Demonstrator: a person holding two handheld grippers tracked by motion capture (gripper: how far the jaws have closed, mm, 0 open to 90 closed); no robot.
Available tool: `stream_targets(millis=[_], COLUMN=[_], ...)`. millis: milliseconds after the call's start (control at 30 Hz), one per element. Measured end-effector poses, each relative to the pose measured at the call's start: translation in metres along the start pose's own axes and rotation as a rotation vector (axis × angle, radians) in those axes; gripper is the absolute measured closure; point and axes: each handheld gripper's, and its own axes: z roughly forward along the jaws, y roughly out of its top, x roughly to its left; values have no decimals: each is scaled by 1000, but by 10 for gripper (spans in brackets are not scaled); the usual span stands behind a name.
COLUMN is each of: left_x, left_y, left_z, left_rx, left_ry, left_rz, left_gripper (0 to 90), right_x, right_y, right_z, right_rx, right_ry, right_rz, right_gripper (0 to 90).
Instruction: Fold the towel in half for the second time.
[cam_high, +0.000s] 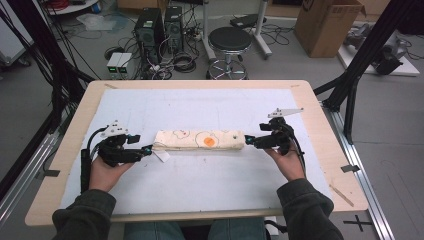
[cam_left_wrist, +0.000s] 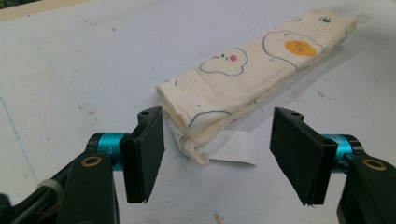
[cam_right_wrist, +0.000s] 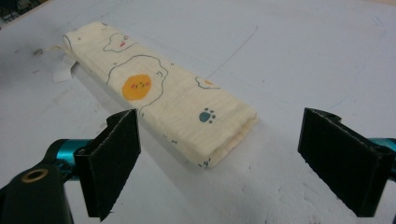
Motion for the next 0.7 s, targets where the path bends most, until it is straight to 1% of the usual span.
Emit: stream_targets(millis=[100,233,300,400,467,567,633,700], left_x=[0,-3,-4,-6,-7,-9,-10,-11], left_y=[-2,-5,-6,-7,-9,-12,-16,-19], left_z=[-3,-8,-9,-13,-15,-19,-21,-22], left_rx=[1,6,7,9,5,-2,2,10], left_ry=[1,-1,-4,-4,-4,-5,-7,-1], left_rz=[-7,2,5,9,3,4,6,8], left_gripper=[339,334,326,323,317,313,307,306], right_x=[0,1,1,2,2,3,4,5], right_y=[-5,-12,-15,-19,-22,-28,-32,-35], right_z=[-4,-11,-14,-18,-21,-25,-28,-30], right_rx=[-10,-17,-21,-23,-25,-28,-31,-27], right_ry=[-1,-4,-4,-8,-11,-10,-9,-11], right_rz=[1,8,-2,3,-2,2,-2,-1], right_gripper=[123,121,121,121,120,120,120,120])
